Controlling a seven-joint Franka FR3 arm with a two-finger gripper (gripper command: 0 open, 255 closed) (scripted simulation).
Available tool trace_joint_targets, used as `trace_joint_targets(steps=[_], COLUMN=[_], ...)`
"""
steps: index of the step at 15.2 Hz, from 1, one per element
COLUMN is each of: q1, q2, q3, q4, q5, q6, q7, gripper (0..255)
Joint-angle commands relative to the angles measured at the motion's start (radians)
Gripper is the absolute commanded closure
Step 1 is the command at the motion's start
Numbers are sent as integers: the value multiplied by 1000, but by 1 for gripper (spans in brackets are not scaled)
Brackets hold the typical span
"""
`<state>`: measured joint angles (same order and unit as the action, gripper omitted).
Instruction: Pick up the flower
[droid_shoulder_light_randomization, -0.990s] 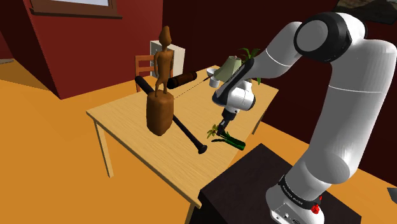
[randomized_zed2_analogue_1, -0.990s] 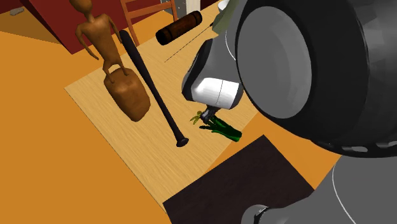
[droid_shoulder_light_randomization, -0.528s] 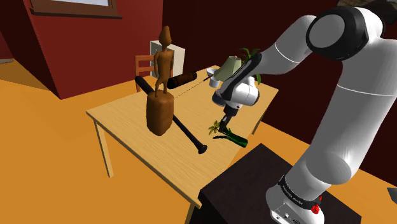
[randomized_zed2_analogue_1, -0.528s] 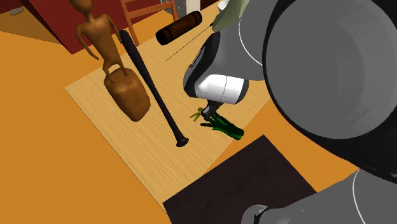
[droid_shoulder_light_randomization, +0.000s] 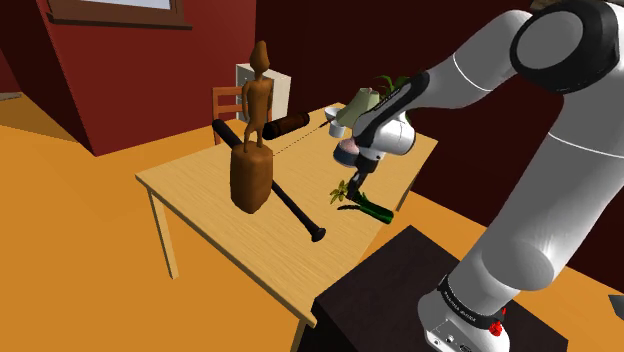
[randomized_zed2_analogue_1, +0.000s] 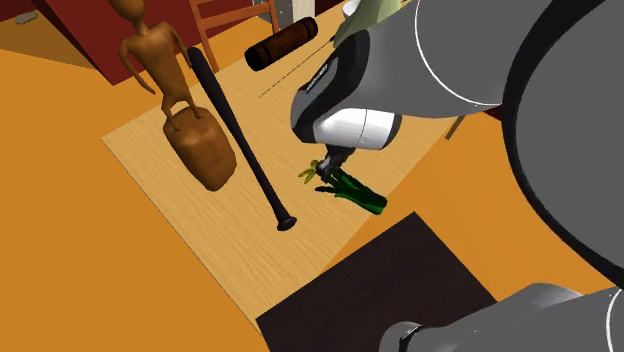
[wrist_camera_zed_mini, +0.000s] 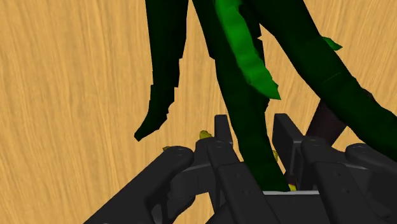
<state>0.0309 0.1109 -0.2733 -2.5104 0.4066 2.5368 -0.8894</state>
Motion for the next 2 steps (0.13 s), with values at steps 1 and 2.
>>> trace_joint_targets(steps=[1,2], q1=[1,1], q2=[-18,-18], q3=[-4,-4], q4=[-1,-1], q5=[-18,-18], q6=[-15,-15], q7=[15,15], gripper=[255,255])
